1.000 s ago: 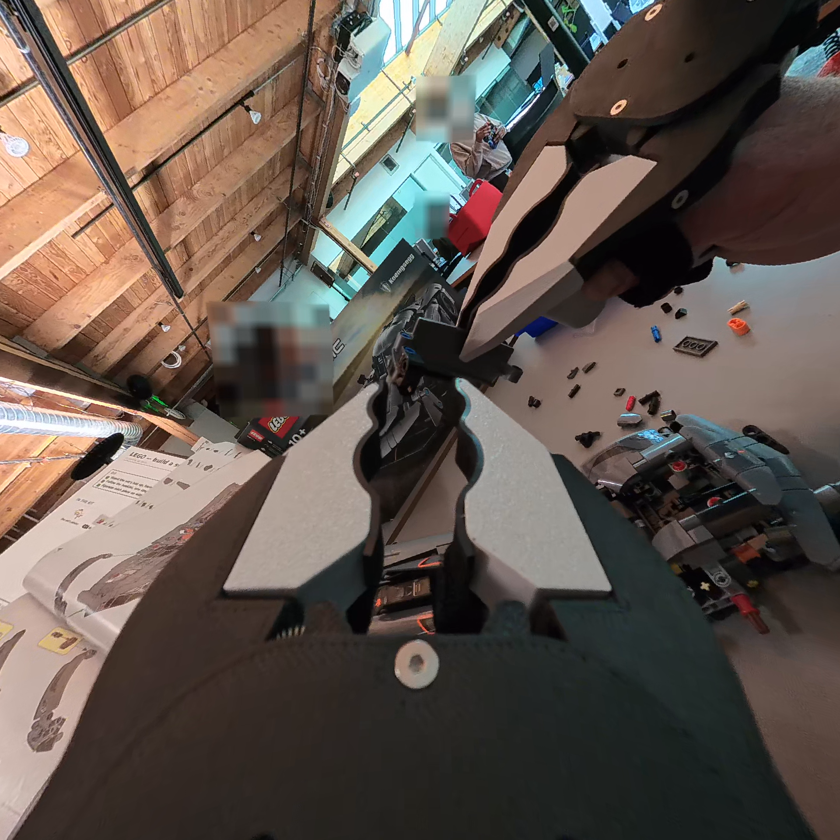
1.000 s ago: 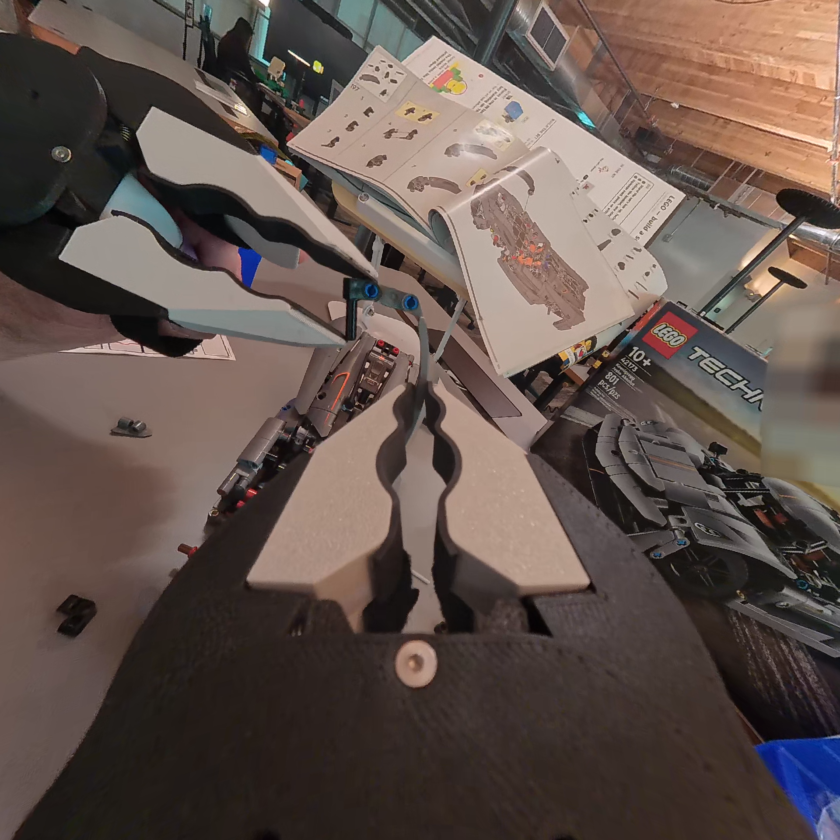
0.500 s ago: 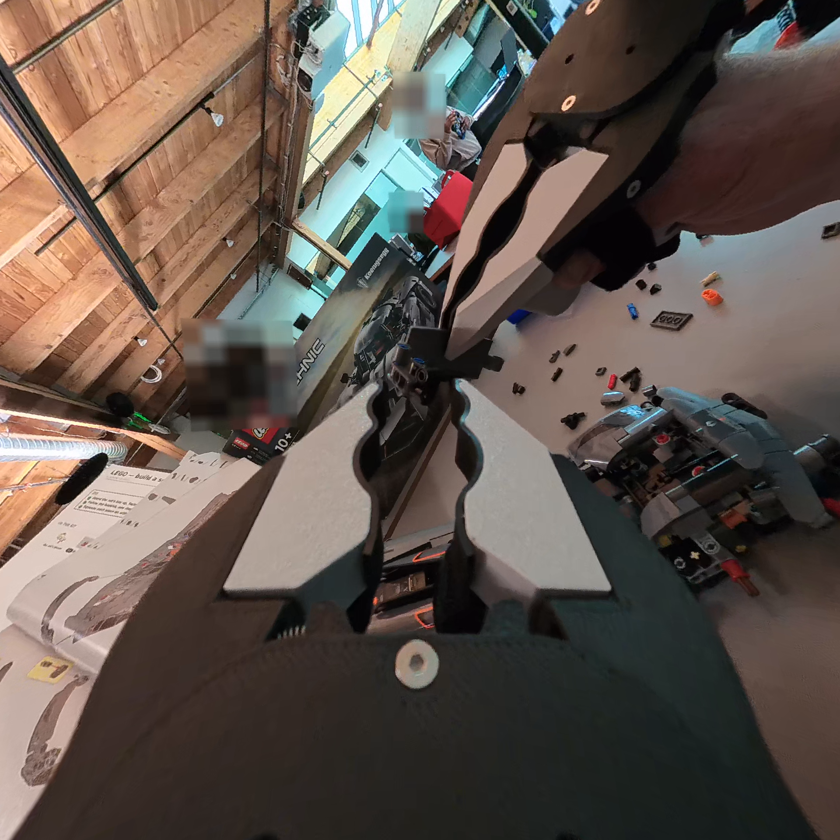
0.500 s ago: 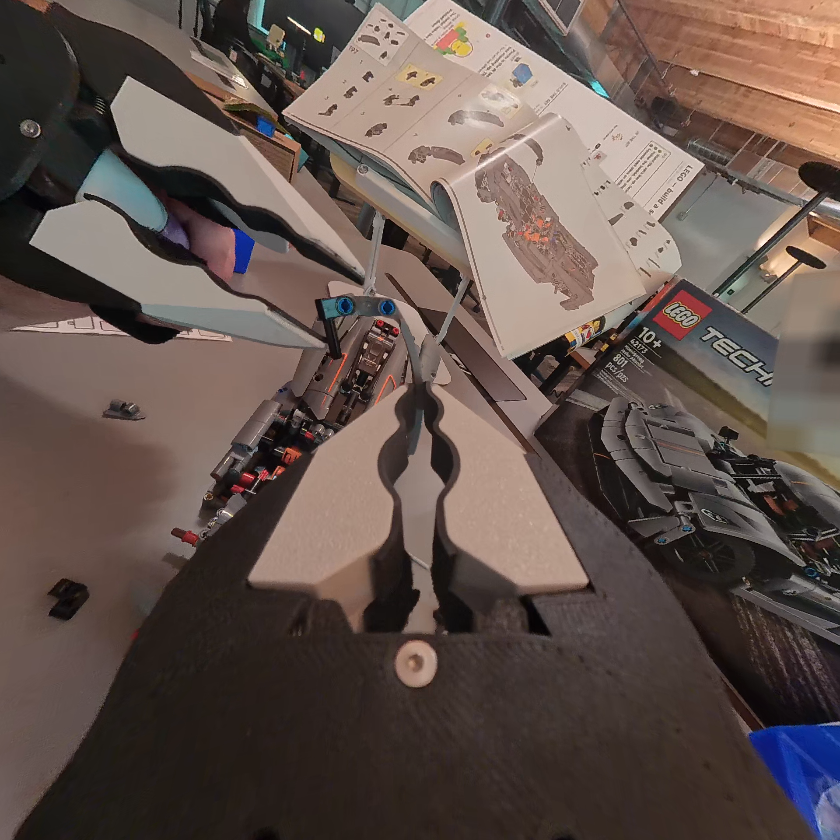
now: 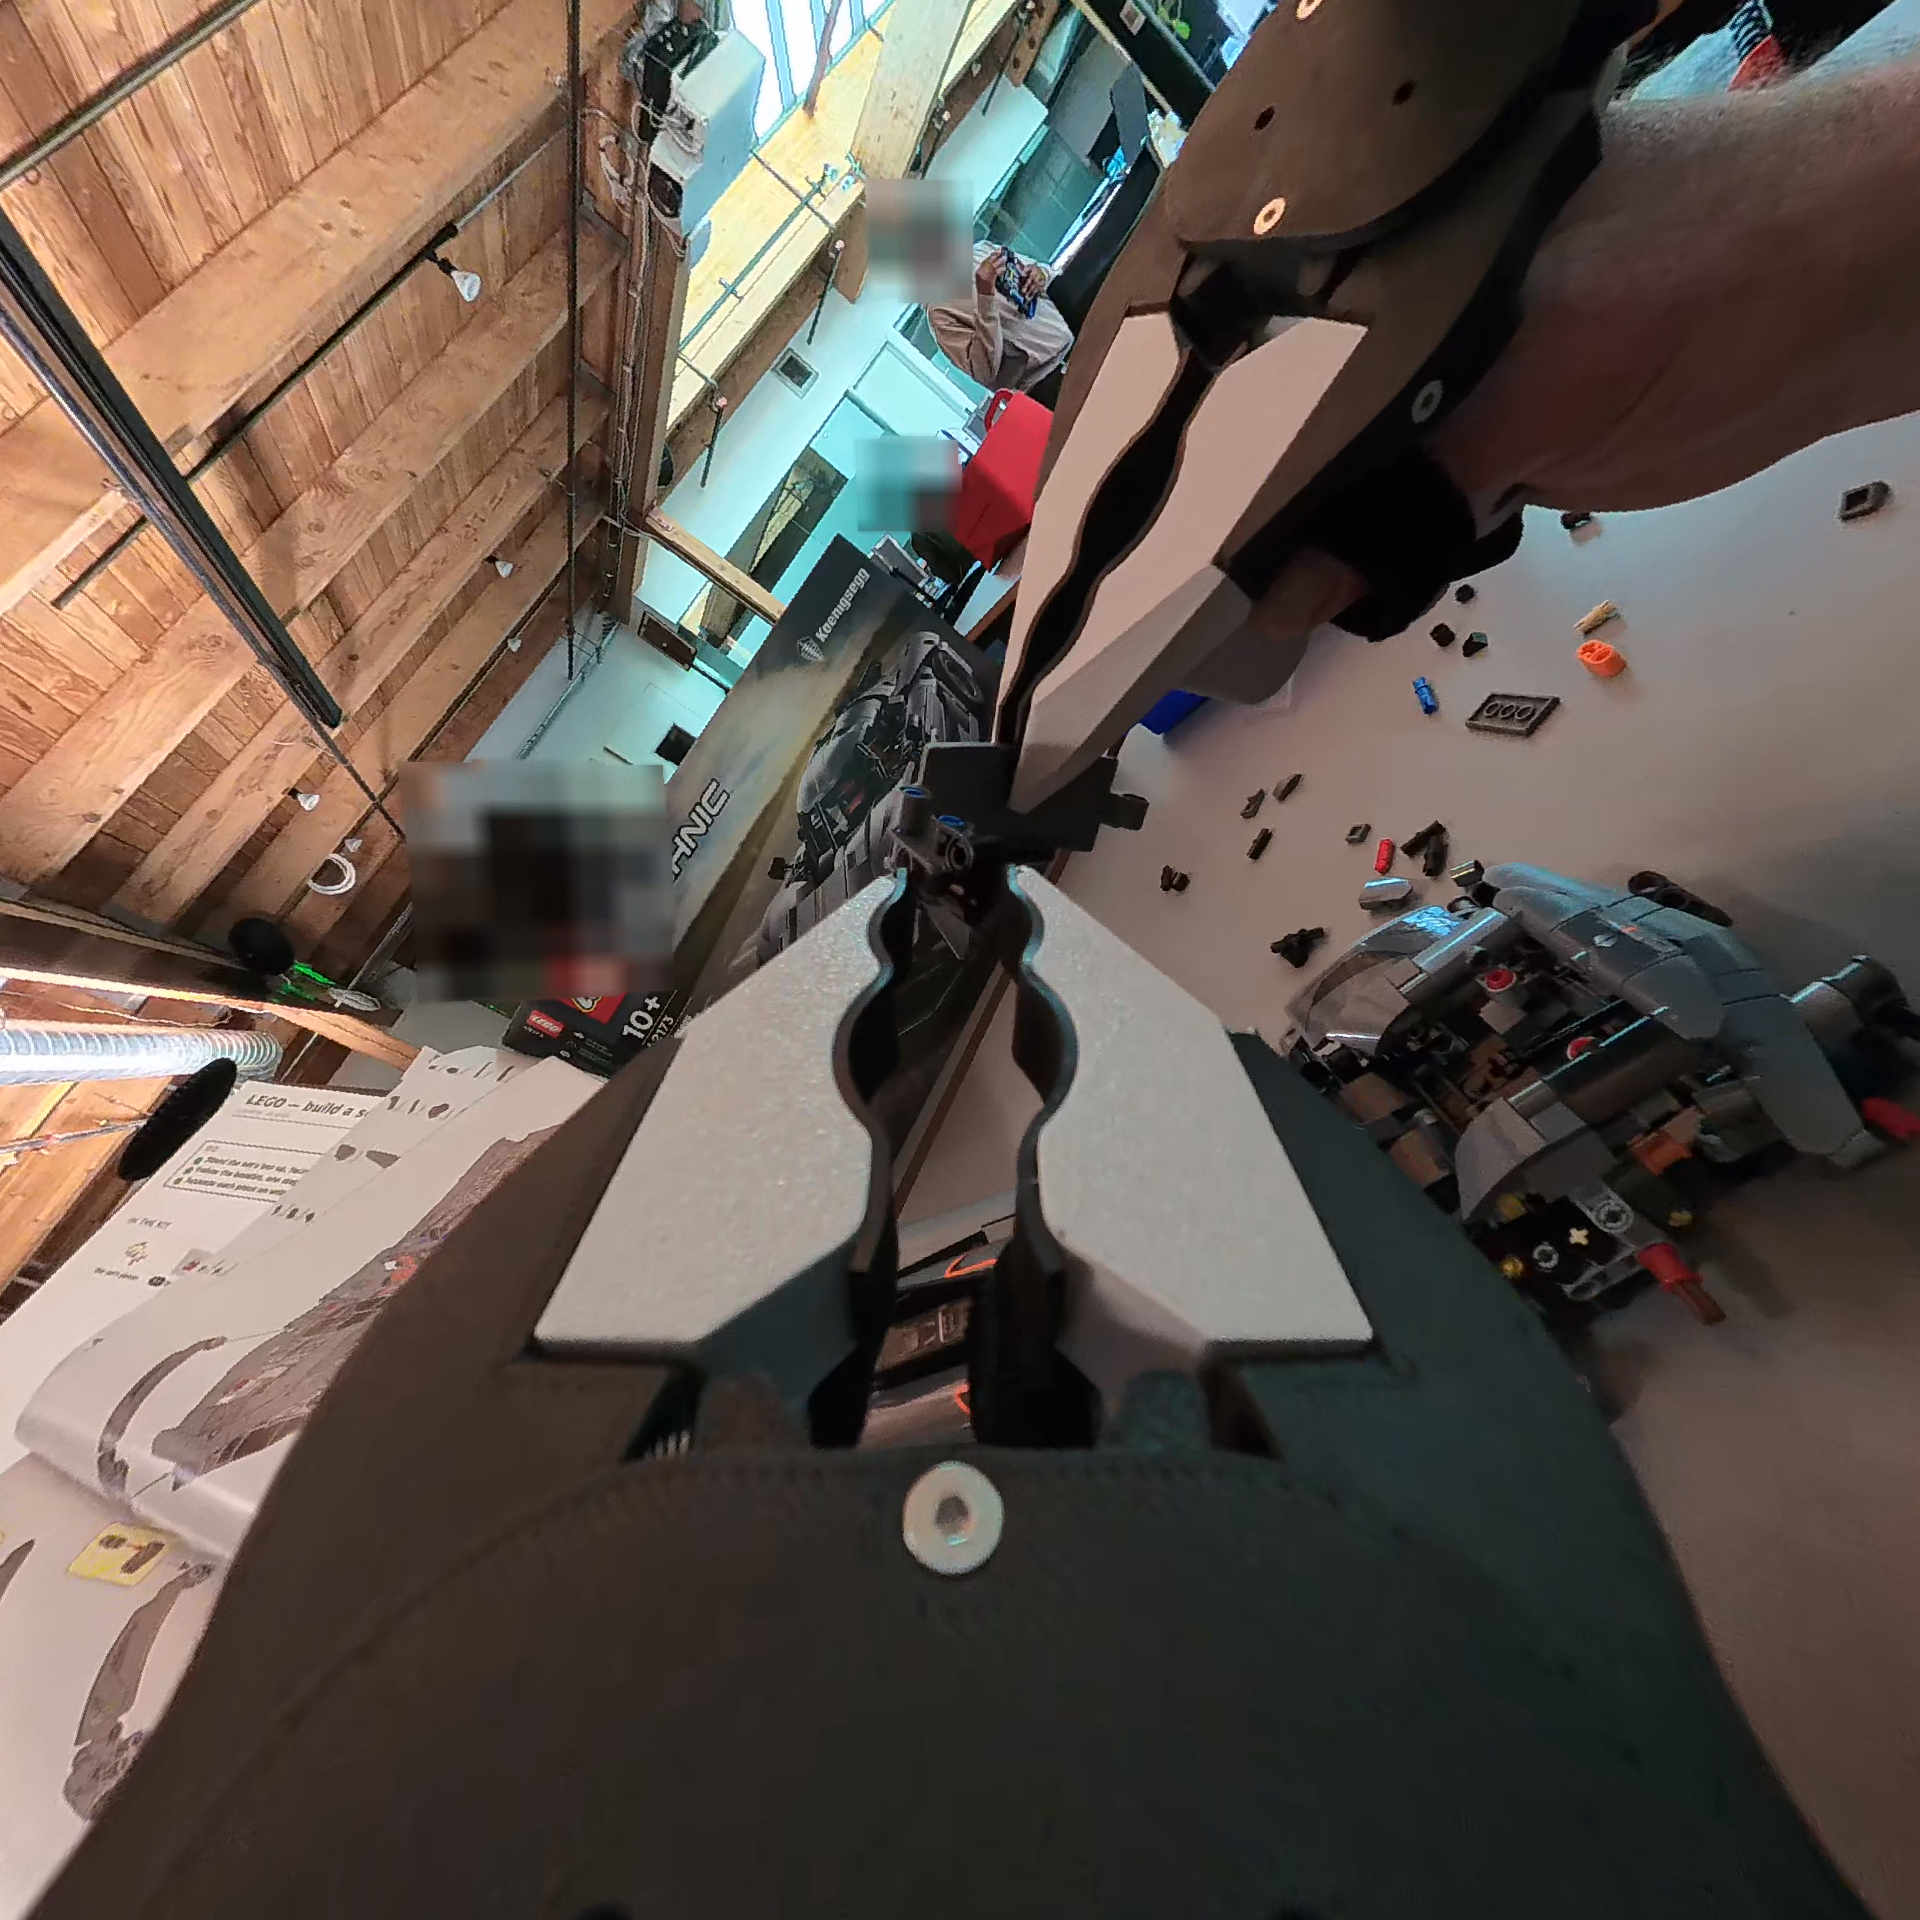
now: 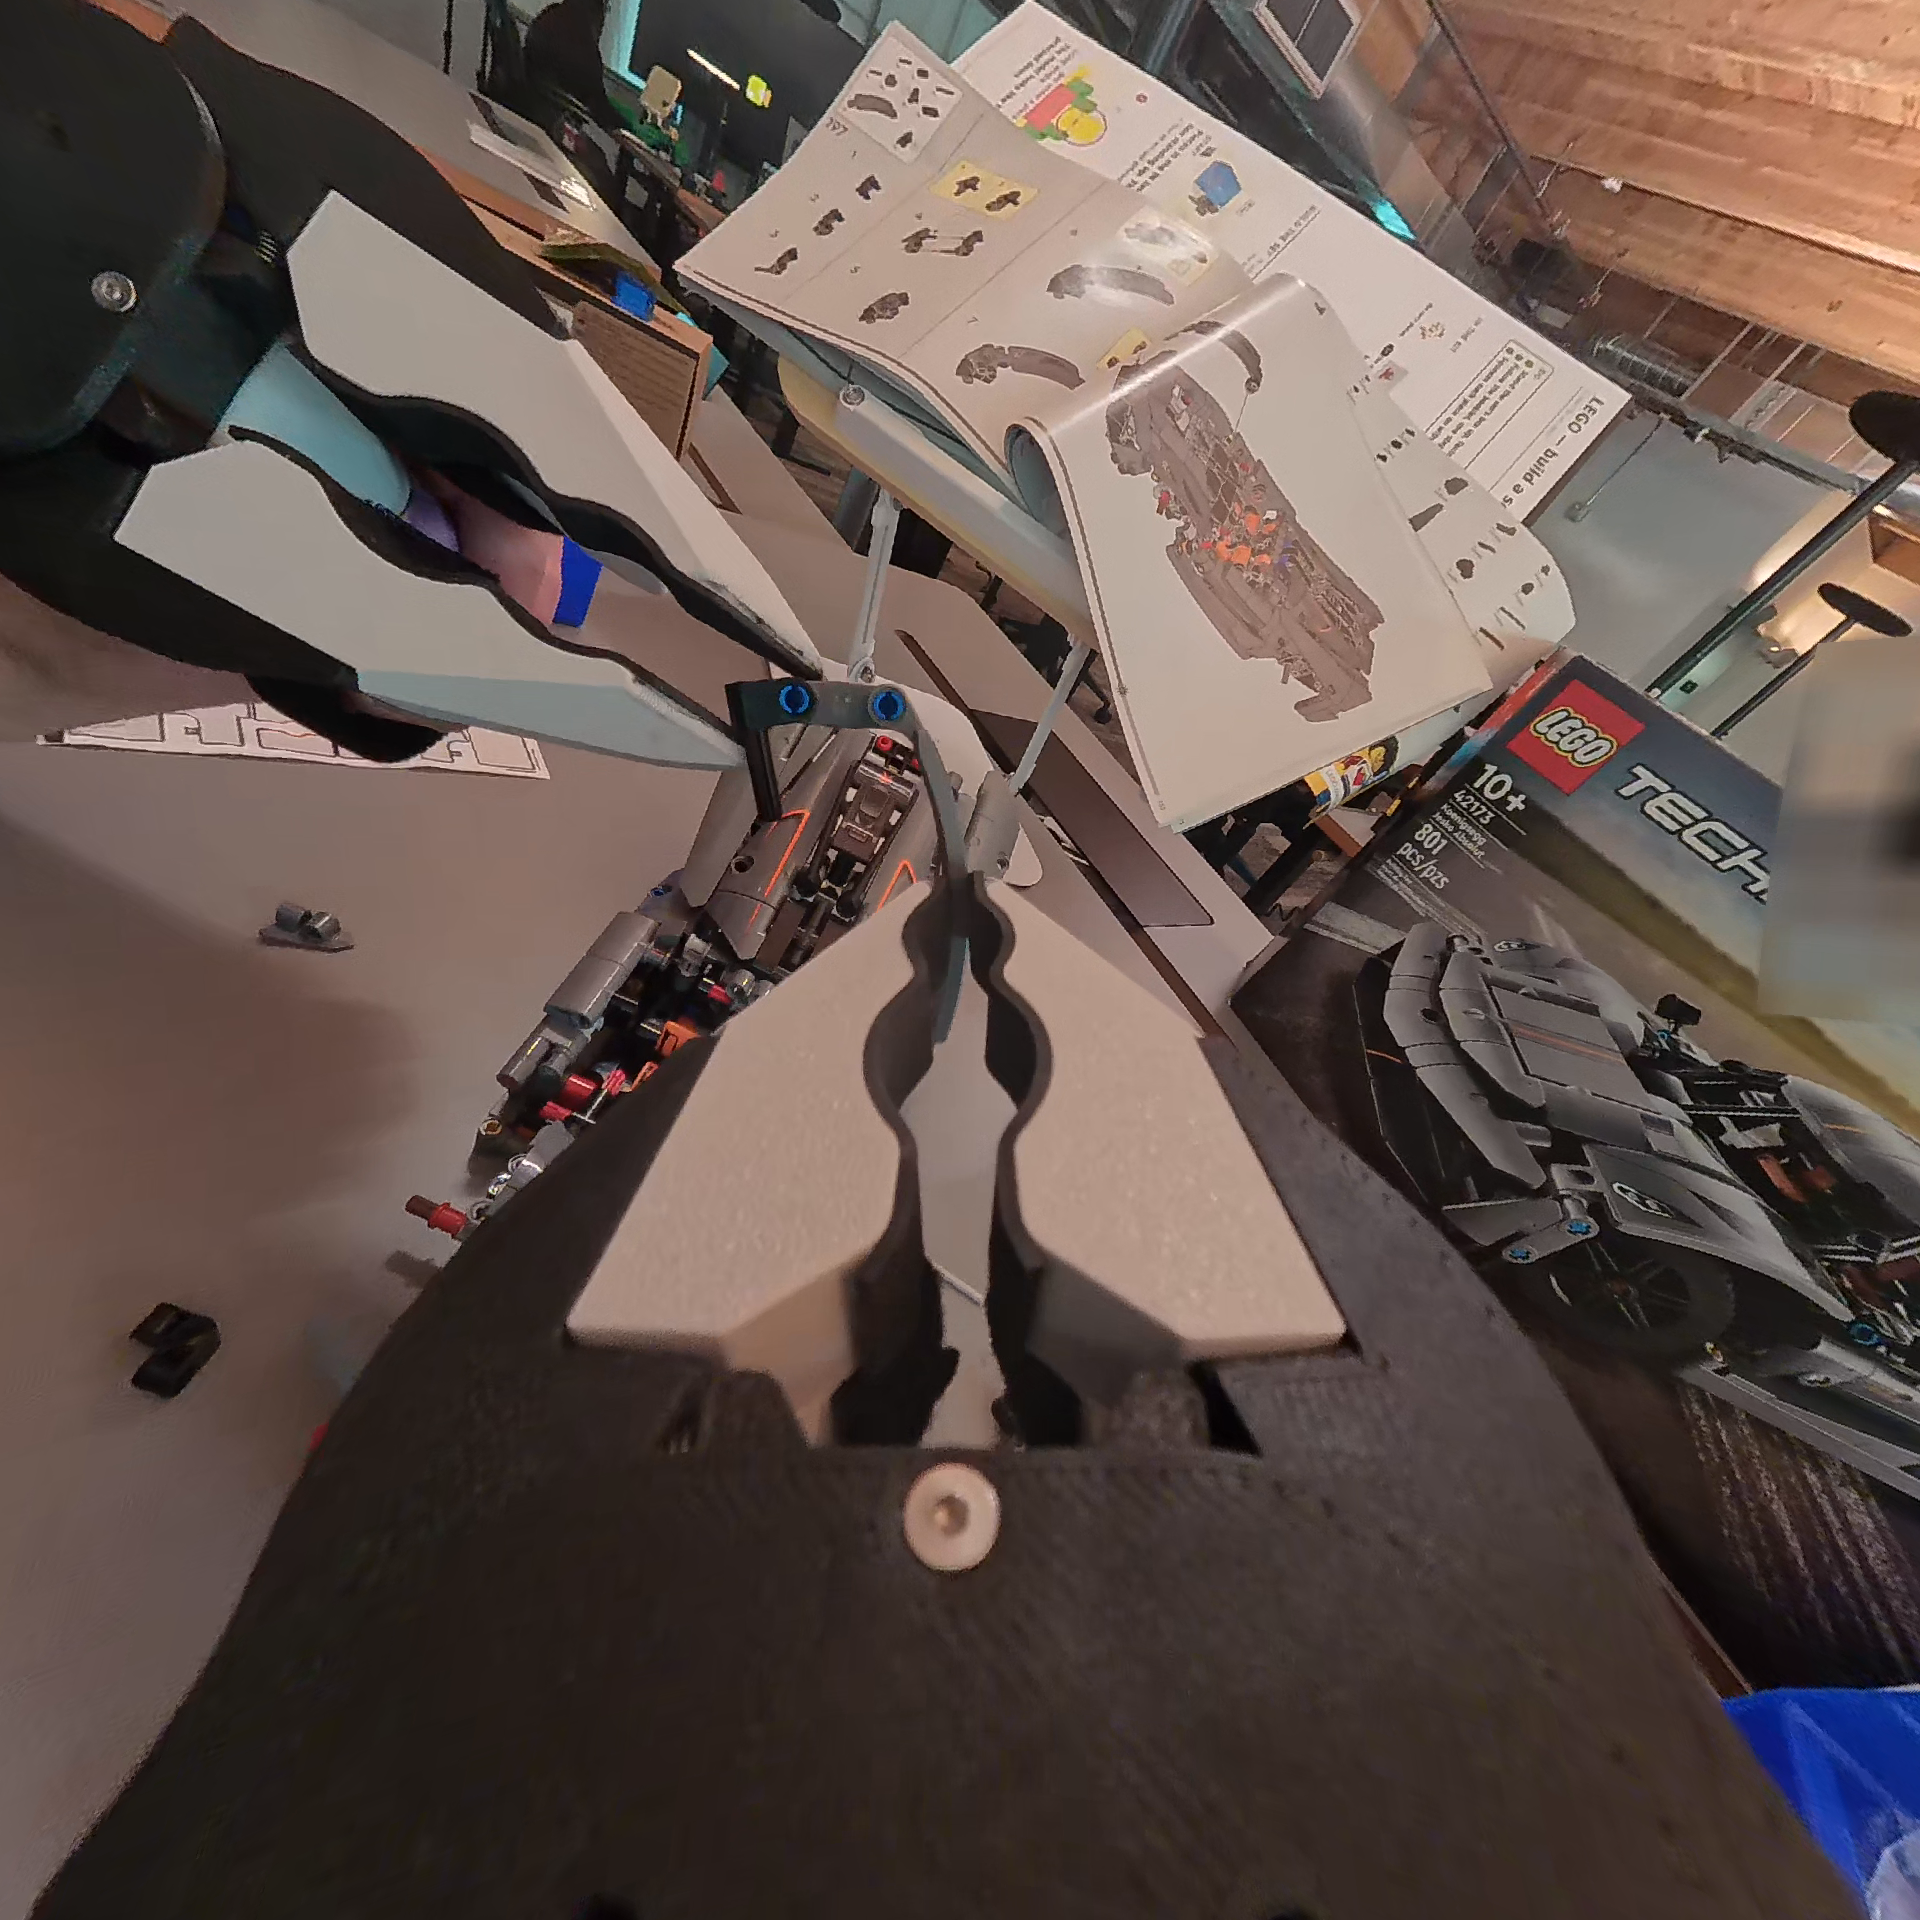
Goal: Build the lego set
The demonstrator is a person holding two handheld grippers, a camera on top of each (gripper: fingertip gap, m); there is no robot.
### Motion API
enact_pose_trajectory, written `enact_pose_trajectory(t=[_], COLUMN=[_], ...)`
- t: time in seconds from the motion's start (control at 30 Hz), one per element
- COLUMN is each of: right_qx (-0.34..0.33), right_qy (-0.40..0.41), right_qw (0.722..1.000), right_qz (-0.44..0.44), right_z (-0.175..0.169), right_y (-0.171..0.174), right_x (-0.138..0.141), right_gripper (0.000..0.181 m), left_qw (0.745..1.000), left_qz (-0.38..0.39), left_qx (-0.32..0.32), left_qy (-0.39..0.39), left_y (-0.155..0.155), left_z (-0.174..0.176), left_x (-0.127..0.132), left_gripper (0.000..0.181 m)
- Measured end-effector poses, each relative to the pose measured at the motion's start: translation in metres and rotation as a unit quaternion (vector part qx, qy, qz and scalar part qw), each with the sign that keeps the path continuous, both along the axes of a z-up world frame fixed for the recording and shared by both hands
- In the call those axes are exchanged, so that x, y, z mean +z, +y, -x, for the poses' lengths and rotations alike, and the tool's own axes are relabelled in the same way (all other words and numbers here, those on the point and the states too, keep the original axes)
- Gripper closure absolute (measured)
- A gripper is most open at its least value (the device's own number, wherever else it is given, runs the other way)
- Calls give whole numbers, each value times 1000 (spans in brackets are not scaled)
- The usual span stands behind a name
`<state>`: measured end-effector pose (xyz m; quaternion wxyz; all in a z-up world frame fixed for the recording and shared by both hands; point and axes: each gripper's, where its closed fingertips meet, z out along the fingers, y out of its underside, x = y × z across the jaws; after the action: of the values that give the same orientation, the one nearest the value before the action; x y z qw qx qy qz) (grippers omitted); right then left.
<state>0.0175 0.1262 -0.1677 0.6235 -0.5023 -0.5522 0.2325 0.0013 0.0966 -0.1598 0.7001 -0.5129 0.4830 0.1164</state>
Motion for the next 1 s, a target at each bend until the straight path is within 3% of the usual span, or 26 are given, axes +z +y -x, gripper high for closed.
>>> enact_pose_trajectory(t=[0.37,0.73,0.9,1.0], right_qx=[18,24,10,-6], right_qy=[4,1,9,25], right_qw=[1000,1000,1000,1000], right_qz=[7,20,11,13], right_z=[5,5,-1,-8], right_y=[-5,-5,-1,6], right_x=[-3,-4,2,8], right_gripper=[173,180,181,181], left_qw=[1000,1000,998,998], left_qz=[12,19,44,51], left_qx=[-12,-20,-41,-20], left_qy=[-8,-8,-20,-8], left_y=[-2,-1,-4,0], left_z=[3,-1,-4,3], left_x=[-1,-5,-6,-7], left_gripper=[174,173,167,157])
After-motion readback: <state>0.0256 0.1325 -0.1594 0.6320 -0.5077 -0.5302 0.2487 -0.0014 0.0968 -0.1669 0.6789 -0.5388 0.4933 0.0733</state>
